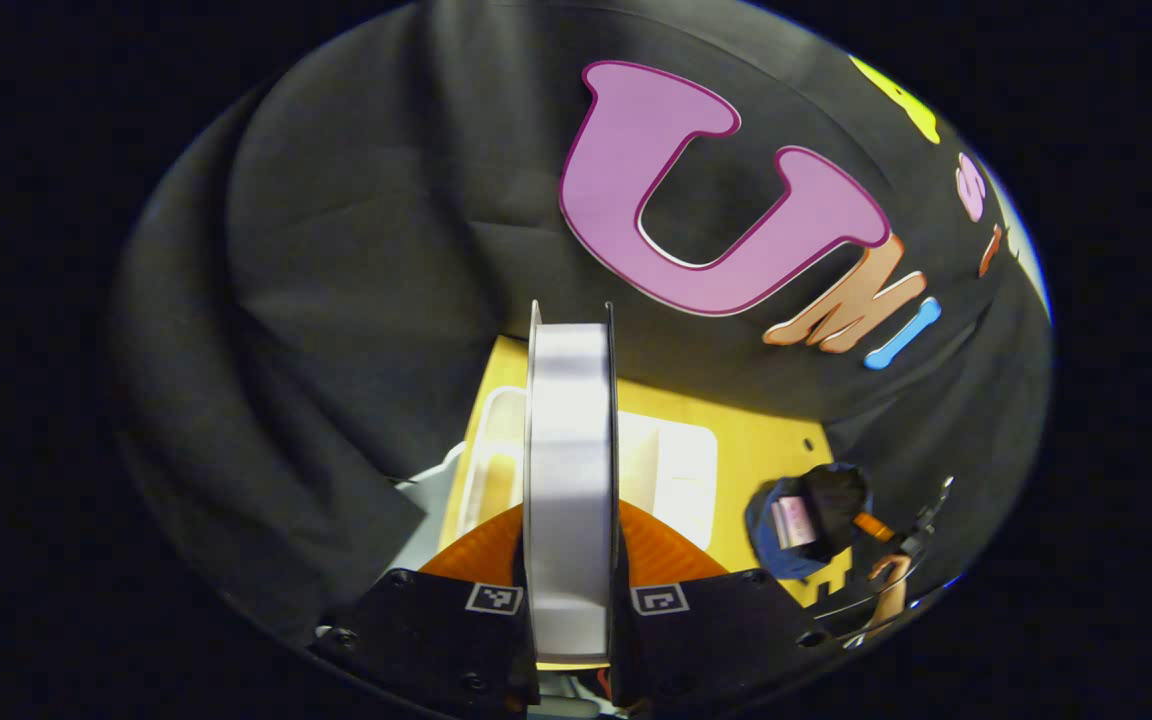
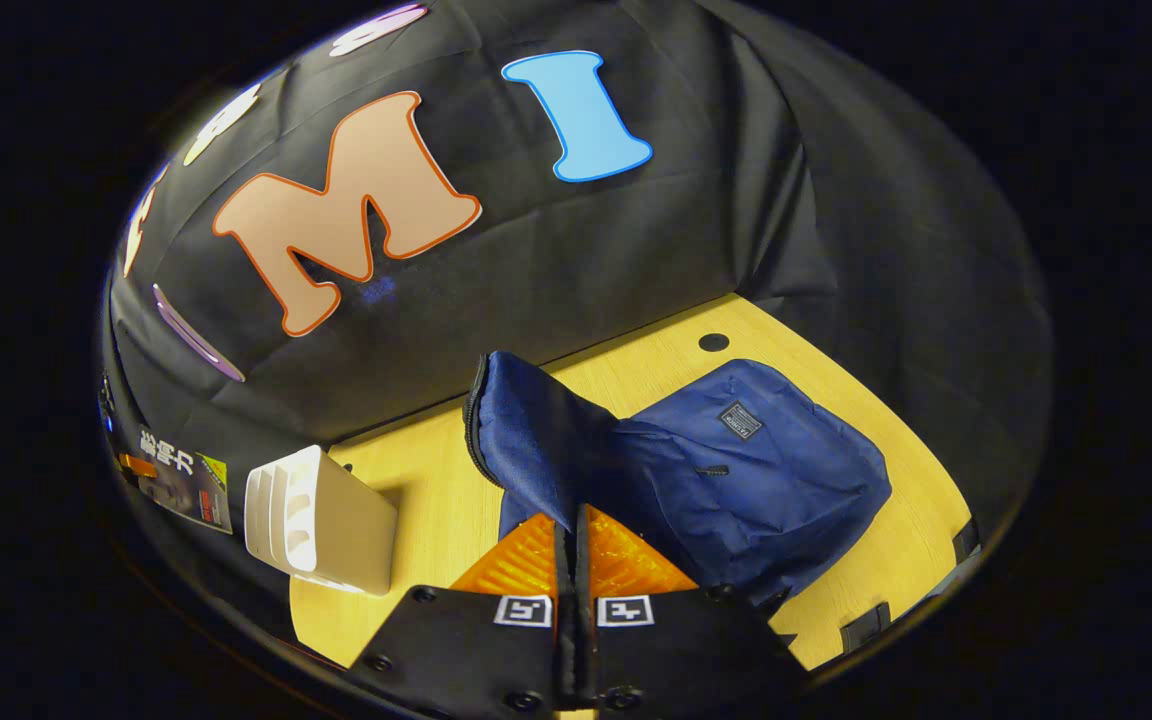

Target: Open the schoolbag, grab two books from the bookshelf and put them into the schoolbag.

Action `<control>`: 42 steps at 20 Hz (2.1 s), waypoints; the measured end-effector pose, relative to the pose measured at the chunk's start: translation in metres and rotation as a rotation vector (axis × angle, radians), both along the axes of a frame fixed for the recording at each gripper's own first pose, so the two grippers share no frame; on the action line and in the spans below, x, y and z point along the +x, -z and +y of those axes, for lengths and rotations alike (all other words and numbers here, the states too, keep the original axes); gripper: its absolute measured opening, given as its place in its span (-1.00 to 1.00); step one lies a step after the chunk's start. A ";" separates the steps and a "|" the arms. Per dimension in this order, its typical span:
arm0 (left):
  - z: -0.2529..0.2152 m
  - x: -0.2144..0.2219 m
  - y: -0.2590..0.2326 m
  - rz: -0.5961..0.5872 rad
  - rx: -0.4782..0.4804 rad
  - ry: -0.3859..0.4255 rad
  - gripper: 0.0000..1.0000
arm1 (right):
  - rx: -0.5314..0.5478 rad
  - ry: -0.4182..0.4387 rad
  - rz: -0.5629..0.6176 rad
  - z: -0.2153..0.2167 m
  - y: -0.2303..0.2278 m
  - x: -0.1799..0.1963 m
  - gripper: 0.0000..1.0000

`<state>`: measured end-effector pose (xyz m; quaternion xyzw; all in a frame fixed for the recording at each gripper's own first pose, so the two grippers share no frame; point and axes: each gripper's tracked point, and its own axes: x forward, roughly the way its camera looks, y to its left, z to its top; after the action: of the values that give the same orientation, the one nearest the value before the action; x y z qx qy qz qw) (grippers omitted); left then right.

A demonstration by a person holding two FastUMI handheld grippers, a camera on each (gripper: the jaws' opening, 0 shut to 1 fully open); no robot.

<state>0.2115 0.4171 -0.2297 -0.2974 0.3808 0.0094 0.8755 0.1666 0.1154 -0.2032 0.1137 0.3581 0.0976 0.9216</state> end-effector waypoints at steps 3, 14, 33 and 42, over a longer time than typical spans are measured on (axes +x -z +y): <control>-0.037 0.016 -0.006 -0.060 -0.150 -0.026 -0.50 | 0.002 -0.002 0.001 0.000 0.000 0.000 -0.94; -0.152 0.037 -0.002 -0.085 -0.439 0.055 -0.51 | 0.014 -0.012 -0.003 -0.007 -0.004 -0.005 -0.94; -0.360 0.065 0.056 -0.003 -0.684 0.181 -0.51 | 0.053 -0.027 -0.011 -0.019 -0.009 -0.007 -0.94; -0.461 0.080 0.080 0.064 -0.774 0.255 -0.48 | 0.067 -0.033 -0.019 -0.025 -0.012 -0.009 -0.94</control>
<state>0.2911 -0.0443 -0.3096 -0.5548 0.4171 -0.2339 0.6808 0.1579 0.0901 -0.1911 0.1375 0.3480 0.1259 0.9188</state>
